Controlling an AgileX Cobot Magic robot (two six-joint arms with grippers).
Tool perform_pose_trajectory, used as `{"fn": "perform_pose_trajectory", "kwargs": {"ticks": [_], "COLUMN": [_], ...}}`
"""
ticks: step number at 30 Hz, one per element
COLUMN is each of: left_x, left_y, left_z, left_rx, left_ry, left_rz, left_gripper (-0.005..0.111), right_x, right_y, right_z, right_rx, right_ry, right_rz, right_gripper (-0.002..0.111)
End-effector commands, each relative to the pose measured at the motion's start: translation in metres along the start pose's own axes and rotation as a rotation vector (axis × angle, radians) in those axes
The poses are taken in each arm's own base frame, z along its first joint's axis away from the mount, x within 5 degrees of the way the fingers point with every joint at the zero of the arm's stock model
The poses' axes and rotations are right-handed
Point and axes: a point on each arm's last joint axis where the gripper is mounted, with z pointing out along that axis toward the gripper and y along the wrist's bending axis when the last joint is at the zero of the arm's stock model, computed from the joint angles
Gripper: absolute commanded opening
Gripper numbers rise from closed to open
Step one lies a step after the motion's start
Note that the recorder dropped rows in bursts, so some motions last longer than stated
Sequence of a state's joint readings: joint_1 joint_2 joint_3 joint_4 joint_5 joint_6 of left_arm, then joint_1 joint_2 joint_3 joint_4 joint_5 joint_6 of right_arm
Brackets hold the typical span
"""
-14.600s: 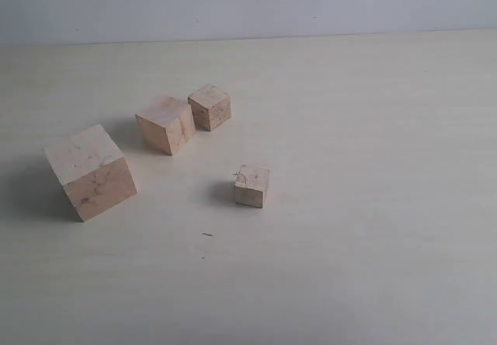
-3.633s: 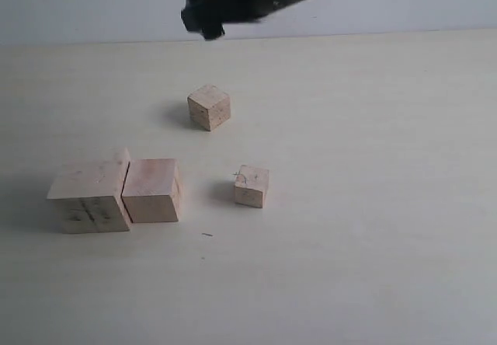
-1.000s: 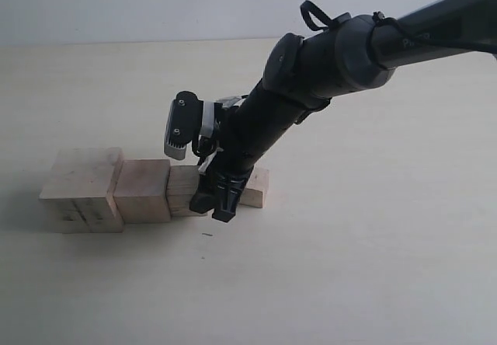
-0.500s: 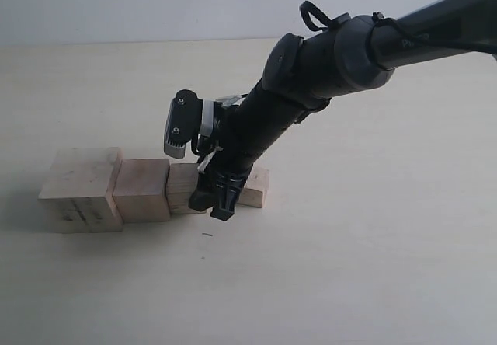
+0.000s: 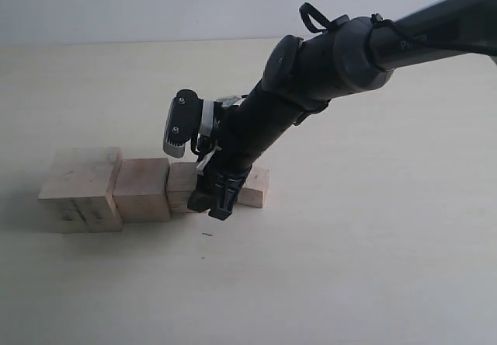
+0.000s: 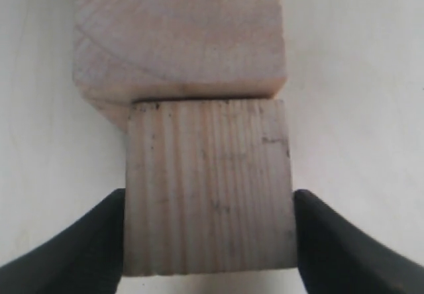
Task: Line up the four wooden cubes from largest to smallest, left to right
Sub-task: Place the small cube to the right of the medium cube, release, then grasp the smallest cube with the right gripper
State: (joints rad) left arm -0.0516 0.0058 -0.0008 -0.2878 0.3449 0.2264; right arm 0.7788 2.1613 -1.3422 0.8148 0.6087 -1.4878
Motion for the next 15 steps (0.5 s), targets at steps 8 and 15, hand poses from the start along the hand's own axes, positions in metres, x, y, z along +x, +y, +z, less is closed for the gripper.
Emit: {"fn": "perform_pose_trajectory", "kwargs": {"ticks": [8, 15], "left_x": [-0.001, -0.001], "left_y": [0.0, 0.0], "left_z": [0.0, 0.0], "left_rx": [0.008, 0.008], "left_ry": [-0.012, -0.012], "left_rz": [0.0, 0.0], "left_gripper": [0.0, 0.0], "right_x": [-0.037, -0.038], "right_y": [0.002, 0.005], "right_z": [-0.069, -0.155], "right_rx": [0.133, 0.388], "right_ry": [-0.094, 0.05], "right_rz": [0.053, 0.151], "right_gripper": [0.094, 0.093]}}
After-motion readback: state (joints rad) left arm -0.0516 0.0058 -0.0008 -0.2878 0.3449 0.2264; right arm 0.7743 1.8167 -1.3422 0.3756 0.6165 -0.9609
